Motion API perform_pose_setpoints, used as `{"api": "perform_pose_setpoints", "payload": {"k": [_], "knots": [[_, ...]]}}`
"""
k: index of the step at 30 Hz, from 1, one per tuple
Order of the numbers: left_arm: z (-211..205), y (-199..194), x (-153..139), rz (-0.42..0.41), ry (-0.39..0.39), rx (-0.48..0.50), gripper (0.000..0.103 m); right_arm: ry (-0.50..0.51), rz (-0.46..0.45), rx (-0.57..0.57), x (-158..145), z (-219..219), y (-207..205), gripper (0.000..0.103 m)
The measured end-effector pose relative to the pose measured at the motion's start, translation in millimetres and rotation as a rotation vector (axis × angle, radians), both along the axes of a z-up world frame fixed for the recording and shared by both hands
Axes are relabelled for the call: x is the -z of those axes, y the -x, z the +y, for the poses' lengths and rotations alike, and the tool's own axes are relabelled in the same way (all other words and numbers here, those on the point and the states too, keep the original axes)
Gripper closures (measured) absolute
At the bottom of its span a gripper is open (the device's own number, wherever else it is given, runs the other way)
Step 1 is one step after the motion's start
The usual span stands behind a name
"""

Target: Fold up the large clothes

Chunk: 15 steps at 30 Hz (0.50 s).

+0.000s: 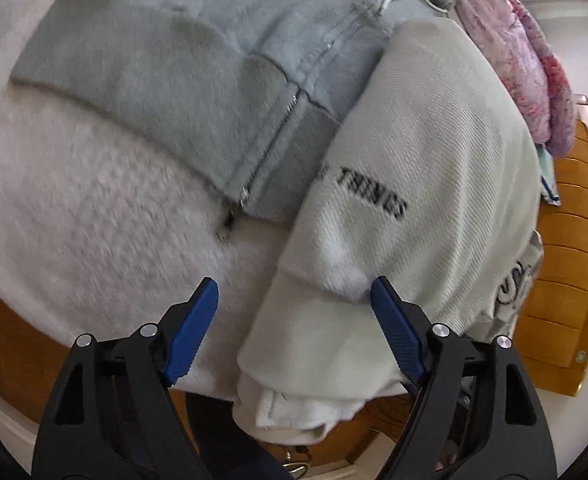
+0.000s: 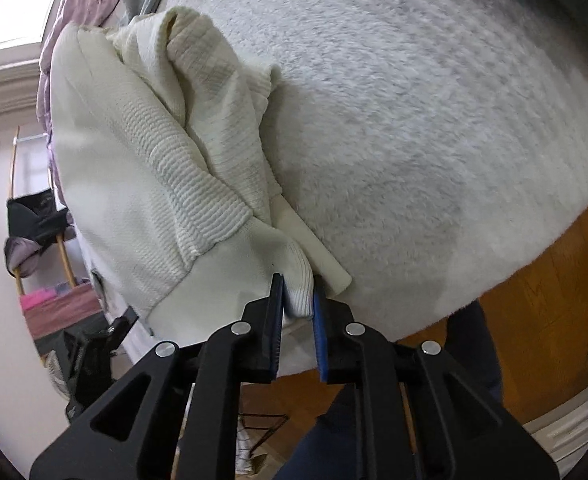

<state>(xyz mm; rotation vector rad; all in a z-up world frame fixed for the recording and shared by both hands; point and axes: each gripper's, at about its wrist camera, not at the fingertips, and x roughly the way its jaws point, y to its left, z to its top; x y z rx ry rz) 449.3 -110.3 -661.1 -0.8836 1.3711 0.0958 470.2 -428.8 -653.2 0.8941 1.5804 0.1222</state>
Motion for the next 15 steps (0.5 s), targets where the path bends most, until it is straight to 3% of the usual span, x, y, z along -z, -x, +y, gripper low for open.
{"api": "perform_pose_setpoints", "payload": {"k": [2, 5, 8, 11, 13, 15], "knots": [[-2, 9, 2, -0.014, 0.048, 0.004, 0.024, 0.013, 0.000, -0.001, 1, 4, -2, 0.089], [-10, 12, 21, 0.041, 0.067, 0.047, 0.024, 0.034, -0.006, 0.012, 0, 13, -1, 0.089], [-20, 10, 33, 0.050, 0.121, 0.090, 0.019, 0.048, -0.012, 0.057, -2, 22, 12, 0.090], [-27, 2, 44, 0.054, 0.126, 0.133, 0.016, 0.063, -0.020, 0.099, 0, 29, 16, 0.090], [-29, -4, 45, 0.067, 0.137, 0.162, 0.027, 0.059, -0.021, 0.143, 0, 30, 22, 0.089], [-34, -14, 38, 0.077, 0.133, 0.219, 0.052, 0.052, -0.022, 0.197, -1, 29, 31, 0.086]]}}
